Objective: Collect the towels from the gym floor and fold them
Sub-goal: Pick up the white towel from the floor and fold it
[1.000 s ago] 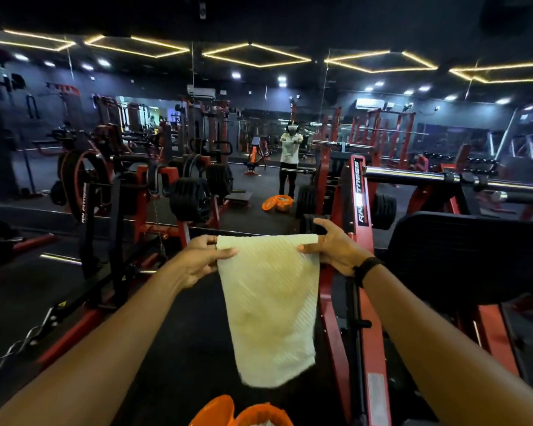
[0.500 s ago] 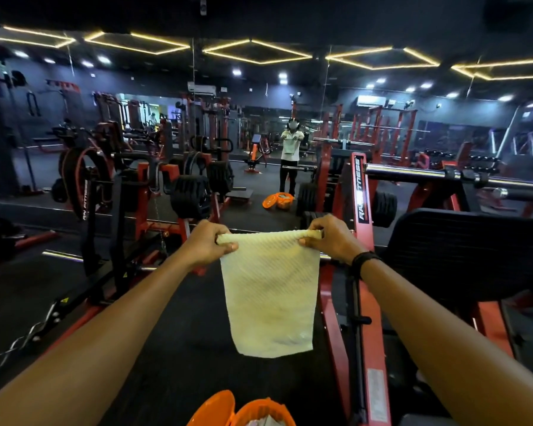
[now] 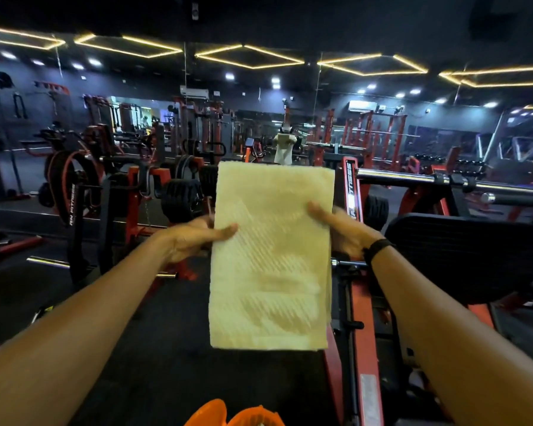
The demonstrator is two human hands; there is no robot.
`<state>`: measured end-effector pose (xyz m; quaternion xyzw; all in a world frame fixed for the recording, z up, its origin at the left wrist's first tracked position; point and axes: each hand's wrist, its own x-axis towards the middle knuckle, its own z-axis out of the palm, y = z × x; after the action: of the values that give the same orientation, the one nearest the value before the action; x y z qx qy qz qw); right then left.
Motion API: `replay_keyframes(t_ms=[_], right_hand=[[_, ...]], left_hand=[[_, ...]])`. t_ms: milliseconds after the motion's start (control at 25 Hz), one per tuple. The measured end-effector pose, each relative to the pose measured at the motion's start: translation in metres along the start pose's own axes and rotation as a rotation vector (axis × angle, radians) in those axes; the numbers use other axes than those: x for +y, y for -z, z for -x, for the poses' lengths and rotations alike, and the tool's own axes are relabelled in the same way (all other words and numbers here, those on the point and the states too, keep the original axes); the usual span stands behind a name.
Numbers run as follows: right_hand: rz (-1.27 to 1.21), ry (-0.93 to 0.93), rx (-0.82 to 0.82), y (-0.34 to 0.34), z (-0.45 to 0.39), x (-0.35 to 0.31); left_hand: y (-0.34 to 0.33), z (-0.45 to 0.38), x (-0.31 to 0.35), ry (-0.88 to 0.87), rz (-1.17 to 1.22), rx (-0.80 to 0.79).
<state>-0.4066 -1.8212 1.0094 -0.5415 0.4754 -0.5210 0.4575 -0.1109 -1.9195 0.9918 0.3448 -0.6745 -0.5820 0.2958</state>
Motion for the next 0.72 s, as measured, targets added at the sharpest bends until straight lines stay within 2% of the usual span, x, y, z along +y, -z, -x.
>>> replay_keyframes(t_ms=[80, 120, 200, 280, 320, 400, 440, 520, 640, 720], right_hand=[[0.114, -0.132, -0.067, 0.001, 0.002, 0.027], [0.137, -0.145, -0.027, 0.003, -0.002, 0.039], [0.059, -0.155, 0.122, 0.009, -0.012, 0.057], [-0.054, -0.176, 0.109, 0.007, -0.016, 0.059], [-0.045, -0.191, 0.043, 0.002, -0.014, 0.059], [0.134, -0.215, -0.016, -0.009, -0.01, 0.065], [0.163, -0.173, 0.039, -0.012, -0.009, 0.069], [0.049, -0.085, 0.179, -0.009, -0.011, 0.072], [0.043, -0.109, 0.133, -0.007, -0.012, 0.07], [0.12, -0.081, 0.095, -0.006, -0.012, 0.07]], left_hand=[[-0.004, 0.001, -0.014, 0.067, -0.12, -0.087], [-0.01, 0.0, -0.02, 0.05, -0.098, -0.015], [-0.024, -0.004, -0.026, 0.008, 0.03, 0.247], [-0.034, -0.009, -0.028, 0.015, 0.176, 0.479], [-0.037, -0.009, -0.029, 0.023, 0.258, 0.506], [-0.037, -0.005, -0.029, 0.018, 0.346, 0.428], [-0.038, 0.001, -0.028, 0.013, 0.311, 0.348], [-0.036, 0.008, -0.028, -0.024, 0.246, 0.245], [-0.033, 0.004, -0.032, -0.088, 0.264, 0.329], [-0.03, 0.002, -0.035, -0.097, 0.084, 0.332]])
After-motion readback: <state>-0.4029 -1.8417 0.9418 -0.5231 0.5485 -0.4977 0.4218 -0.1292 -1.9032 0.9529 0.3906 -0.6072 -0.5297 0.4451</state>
